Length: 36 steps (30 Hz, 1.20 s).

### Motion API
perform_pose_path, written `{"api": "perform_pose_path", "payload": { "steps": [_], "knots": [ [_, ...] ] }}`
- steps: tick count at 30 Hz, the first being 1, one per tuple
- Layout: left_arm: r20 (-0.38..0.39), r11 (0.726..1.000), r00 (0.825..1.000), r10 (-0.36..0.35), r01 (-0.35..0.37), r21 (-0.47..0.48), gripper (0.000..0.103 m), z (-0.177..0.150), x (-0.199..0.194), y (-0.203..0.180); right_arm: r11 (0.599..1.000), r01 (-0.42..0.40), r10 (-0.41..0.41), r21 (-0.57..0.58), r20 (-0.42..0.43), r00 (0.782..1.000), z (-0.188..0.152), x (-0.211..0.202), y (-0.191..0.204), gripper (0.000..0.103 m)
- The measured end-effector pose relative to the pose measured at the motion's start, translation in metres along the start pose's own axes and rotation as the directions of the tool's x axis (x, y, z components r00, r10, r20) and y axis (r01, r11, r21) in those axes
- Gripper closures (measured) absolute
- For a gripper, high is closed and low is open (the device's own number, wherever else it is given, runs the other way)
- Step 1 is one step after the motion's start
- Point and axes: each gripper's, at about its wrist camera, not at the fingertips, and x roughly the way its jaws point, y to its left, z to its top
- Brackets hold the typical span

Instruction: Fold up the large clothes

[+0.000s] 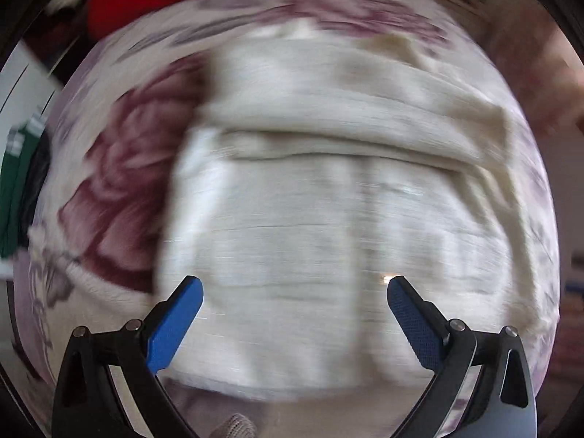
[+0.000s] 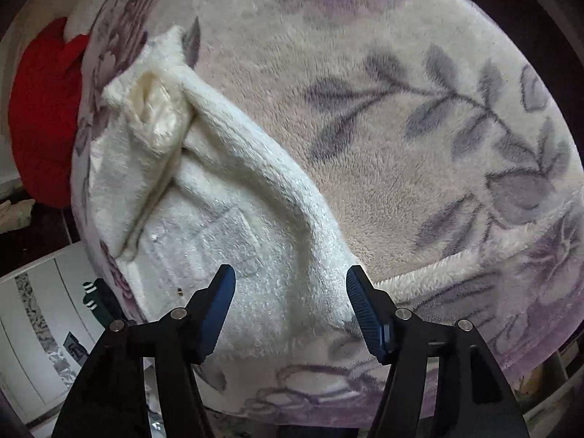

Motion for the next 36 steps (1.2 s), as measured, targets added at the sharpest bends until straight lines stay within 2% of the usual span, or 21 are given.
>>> {"api": "perform_pose_path", "payload": {
  "steps": [3, 6, 9, 13, 17, 18, 19, 20, 21, 22, 23, 24, 26, 30, 33, 36],
  "knots": [
    [-0.044, 0.996, 0.997, -0.07, 0.072, 0.056, 0.0, -0.016, 0.002, -0.073, 0.998, 0.03, -0.03, -0.062, 0.012, 0.999, 0.028, -0.03, 0.003, 0.038],
    [-0.108, 0.986, 0.985, -0.132, 0.142, 0.09, 0.0, -0.031, 0.012, -0.151, 0.991, 0.054, -0.054, -0.122, 0.003, 0.999, 0.065, -0.048, -0.007, 0.037],
    [-0.135, 0.983, 0.98, -0.146, 0.16, 0.093, 0.0, -0.047, 0.024, -0.217, 0.979, 0.081, -0.086, -0.189, -0.016, 0.996, 0.104, -0.06, -0.015, 0.037],
    [-0.166, 0.989, 0.98, -0.114, 0.127, 0.072, 0.0, -0.063, 0.056, -0.272, 0.951, 0.112, -0.131, -0.29, -0.047, 0.99, 0.144, -0.055, -0.012, 0.037],
    [-0.174, 0.996, 0.985, 0.005, 0.011, 0.091, 0.001, -0.07, 0.093, -0.293, 0.904, 0.152, -0.198, -0.399, -0.075, 0.977, 0.178, -0.041, -0.002, 0.037],
    [-0.147, 0.995, 0.988, 0.041, -0.026, 0.099, 0.014, -0.069, 0.097, -0.294, 0.89, 0.159, -0.213, -0.426, -0.082, 0.974, 0.186, -0.036, 0.002, 0.037],
    [-0.123, 0.994, 0.99, 0.067, -0.055, 0.095, 0.038, -0.067, 0.099, -0.293, 0.878, 0.159, -0.221, -0.451, -0.087, 0.971, 0.193, -0.03, 0.007, 0.037],
    [-0.111, 0.995, 0.992, 0.059, -0.05, 0.081, 0.049, -0.066, 0.098, -0.29, 0.865, 0.157, -0.226, -0.476, -0.091, 0.97, 0.2, -0.024, 0.012, 0.037],
    [-0.087, 0.998, 0.995, 0.039, -0.034, 0.056, 0.074, -0.063, 0.095, -0.285, 0.847, 0.156, -0.237, -0.509, -0.099, 0.966, 0.208, -0.015, 0.021, 0.037],
    [-0.066, 0.999, 0.997, 0.032, -0.031, 0.028, 0.085, -0.059, 0.091, -0.278, 0.828, 0.16, -0.251, -0.538, -0.099, 0.963, 0.216, -0.006, 0.029, 0.037],
    [-0.055, 1.0, 0.998, 0.022, -0.022, 0.007, 0.088, -0.057, 0.088, -0.273, 0.814, 0.164, -0.257, -0.558, -0.092, 0.962, 0.223, 0.001, 0.037, 0.037],
    [-0.041, 1.0, 0.999, 0.017, -0.017, -0.017, 0.09, -0.055, 0.085, -0.267, 0.806, 0.146, -0.246, -0.574, -0.1, 0.964, 0.231, 0.009, 0.047, 0.037],
    [-0.023, 0.998, 1.0, 0.006, -0.007, -0.057, 0.091, -0.052, 0.079, -0.256, 0.824, 0.064, -0.177, -0.562, -0.149, 0.973, 0.247, 0.027, 0.063, 0.037],
    [-0.008, 0.993, 1.0, -0.018, 0.017, -0.117, 0.091, -0.047, 0.068, -0.233, 0.865, -0.127, 0.012, -0.486, -0.234, 0.972, 0.272, 0.061, 0.093, 0.037],
    [-0.003, 0.988, 1.0, -0.023, 0.023, -0.155, 0.091, -0.044, 0.06, -0.217, 0.874, -0.275, 0.167, -0.401, -0.283, 0.944, 0.283, 0.085, 0.104, 0.037],
    [-0.007, 0.983, 1.0, -0.023, 0.022, -0.184, 0.091, -0.038, 0.056, -0.213, 0.879, -0.361, 0.276, -0.312, -0.285, 0.918, 0.289, 0.108, 0.102, 0.039]
  ]
}}
